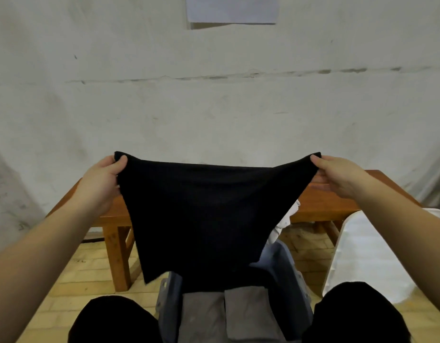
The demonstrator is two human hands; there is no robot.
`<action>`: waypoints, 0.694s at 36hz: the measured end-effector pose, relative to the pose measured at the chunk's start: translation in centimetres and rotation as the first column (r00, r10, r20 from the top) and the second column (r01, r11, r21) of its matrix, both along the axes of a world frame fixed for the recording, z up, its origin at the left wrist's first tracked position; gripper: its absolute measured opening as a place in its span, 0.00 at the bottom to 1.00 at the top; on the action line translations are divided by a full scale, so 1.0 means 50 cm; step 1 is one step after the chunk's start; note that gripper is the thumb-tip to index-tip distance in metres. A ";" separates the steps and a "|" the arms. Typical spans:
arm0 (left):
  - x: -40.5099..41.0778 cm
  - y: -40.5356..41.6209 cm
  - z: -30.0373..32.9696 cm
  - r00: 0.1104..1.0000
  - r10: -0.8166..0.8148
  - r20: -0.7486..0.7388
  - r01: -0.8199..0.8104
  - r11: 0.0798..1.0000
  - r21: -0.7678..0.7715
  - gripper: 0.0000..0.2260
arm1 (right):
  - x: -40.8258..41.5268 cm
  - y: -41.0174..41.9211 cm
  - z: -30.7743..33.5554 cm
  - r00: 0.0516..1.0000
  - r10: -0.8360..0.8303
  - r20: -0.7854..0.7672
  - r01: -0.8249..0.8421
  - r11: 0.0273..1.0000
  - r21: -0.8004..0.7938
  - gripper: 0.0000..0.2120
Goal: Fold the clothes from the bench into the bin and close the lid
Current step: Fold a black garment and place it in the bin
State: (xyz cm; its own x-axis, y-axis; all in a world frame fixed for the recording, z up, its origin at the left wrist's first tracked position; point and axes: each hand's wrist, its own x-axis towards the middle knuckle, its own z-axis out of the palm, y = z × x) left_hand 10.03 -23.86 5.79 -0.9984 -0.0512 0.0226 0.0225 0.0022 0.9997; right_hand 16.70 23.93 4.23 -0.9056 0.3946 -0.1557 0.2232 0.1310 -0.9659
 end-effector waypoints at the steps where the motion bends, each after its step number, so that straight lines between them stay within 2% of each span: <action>1: 0.001 -0.006 0.003 1.000 -0.004 -0.019 0.004 0.999 -0.046 0.11 | 0.003 -0.001 0.003 1.000 -0.005 -0.011 0.005 1.000 0.013 0.15; 6: -0.002 -0.024 0.017 0.994 0.036 -0.102 -0.055 0.979 -0.194 0.07 | 0.001 0.005 0.015 0.998 -0.010 -0.063 0.018 0.991 0.130 0.16; 10: -0.016 -0.031 0.008 0.992 0.084 -0.093 -0.106 0.957 -0.270 0.09 | -0.006 -0.003 0.001 0.997 -0.019 0.069 0.002 0.971 0.241 0.15; 12: -0.022 -0.034 0.001 0.991 0.110 -0.071 -0.126 0.953 -0.275 0.11 | -0.007 -0.001 -0.007 0.991 -0.037 0.125 0.011 0.980 0.200 0.12; 15: -0.027 -0.043 -0.006 0.995 0.095 -0.017 -0.096 0.959 -0.267 0.10 | -0.009 0.012 -0.009 0.990 -0.046 0.132 0.048 0.999 -0.011 0.11; 18: -0.029 -0.050 -0.009 0.997 0.052 0.050 -0.039 0.971 -0.234 0.09 | -0.008 0.022 -0.010 0.995 0.014 0.102 0.004 0.984 -0.176 0.10; 22: -0.040 -0.063 -0.015 0.993 0.014 0.113 0.010 0.979 -0.204 0.12 | -0.003 0.035 -0.012 0.999 0.019 0.050 -0.008 0.977 -0.213 0.11; 25: -0.045 -0.065 -0.018 0.992 -0.027 0.127 0.052 0.979 -0.197 0.11 | -0.005 0.037 -0.006 0.998 0.051 0.021 -0.047 0.987 -0.155 0.13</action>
State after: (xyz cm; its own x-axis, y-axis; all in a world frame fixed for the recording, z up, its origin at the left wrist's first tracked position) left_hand 7.80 -27.13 4.90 -0.9954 -0.0184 -0.0943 -0.0961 0.2032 0.9744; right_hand 16.46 25.76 3.91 -0.9185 0.3190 -0.2337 0.2440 -0.0078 -0.9697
